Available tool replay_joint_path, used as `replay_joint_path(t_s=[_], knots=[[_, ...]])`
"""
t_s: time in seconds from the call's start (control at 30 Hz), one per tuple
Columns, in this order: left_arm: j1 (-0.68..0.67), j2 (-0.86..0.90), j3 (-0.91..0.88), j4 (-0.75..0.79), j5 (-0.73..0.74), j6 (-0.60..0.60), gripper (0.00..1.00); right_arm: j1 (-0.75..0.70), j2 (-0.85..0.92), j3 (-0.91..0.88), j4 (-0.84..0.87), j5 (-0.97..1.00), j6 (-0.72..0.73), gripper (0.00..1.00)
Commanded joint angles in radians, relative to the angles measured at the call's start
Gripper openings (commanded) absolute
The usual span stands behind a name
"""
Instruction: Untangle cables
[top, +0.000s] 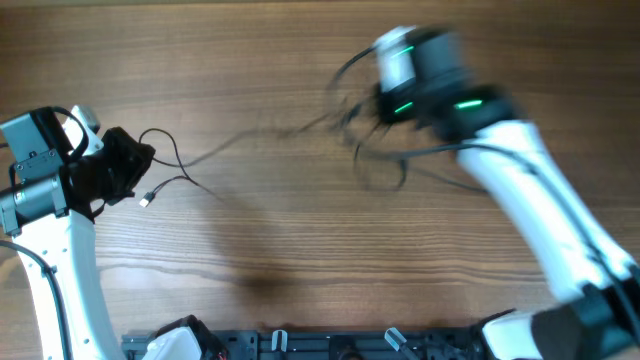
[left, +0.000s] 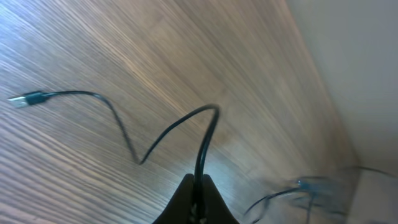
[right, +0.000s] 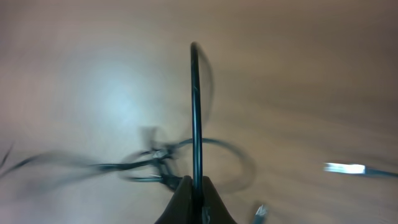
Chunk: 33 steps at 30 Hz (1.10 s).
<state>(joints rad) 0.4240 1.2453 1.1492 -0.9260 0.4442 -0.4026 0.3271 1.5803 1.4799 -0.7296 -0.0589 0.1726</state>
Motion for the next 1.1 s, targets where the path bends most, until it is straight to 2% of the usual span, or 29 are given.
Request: replay_joint_path(t_s=[0.0, 0.1, 0.2, 0.33, 0.43, 0.67, 0.77, 0.83, 0.93, 1.03, 1.07], knots=[[0.020, -0.016, -0.001, 0.001, -0.116, 0.032, 0.04, -0.297, -0.063, 0.017, -0.056, 0.031, 0.038, 0.04], [0.056, -0.015, -0.001, 0.021, -0.185, 0.029, 0.04, -0.562, -0.030, 0.017, -0.068, -0.121, 0.037, 0.04], [0.121, -0.015, -0.001, 0.026, -0.233, 0.029, 0.04, -0.718, 0.012, 0.017, -0.073, -0.256, 0.036, 0.04], [0.208, -0.014, -0.001, 0.016, -0.234, -0.069, 0.04, -0.788, 0.043, 0.017, -0.094, -0.248, 0.059, 0.04], [0.309, -0.014, -0.001, 0.016, -0.233, -0.170, 0.04, -0.827, 0.057, 0.017, -0.095, -0.089, 0.177, 0.04], [0.491, 0.042, -0.001, 0.016, -0.203, -0.238, 0.04, -0.954, 0.084, 0.002, -0.100, -0.072, 0.325, 0.04], [0.506, 0.123, -0.001, 0.043, -0.111, -0.238, 0.04, -0.983, 0.115, 0.001, -0.109, -0.072, 0.320, 0.04], [0.506, 0.199, -0.001, 0.071, 0.002, -0.234, 0.04, -0.988, 0.144, 0.001, -0.115, -0.097, 0.316, 0.04], [0.499, 0.275, -0.001, 0.126, 0.158, -0.224, 0.04, -0.973, 0.164, 0.001, -0.114, -0.307, 0.208, 0.04], [0.442, 0.299, -0.001, 0.235, 0.419, -0.088, 0.04, -0.896, 0.166, 0.001, -0.109, -0.515, 0.140, 0.05], [0.411, 0.298, -0.001, 0.271, 0.486, -0.059, 0.04, -0.850, 0.166, 0.001, -0.110, -0.525, 0.124, 0.05]])
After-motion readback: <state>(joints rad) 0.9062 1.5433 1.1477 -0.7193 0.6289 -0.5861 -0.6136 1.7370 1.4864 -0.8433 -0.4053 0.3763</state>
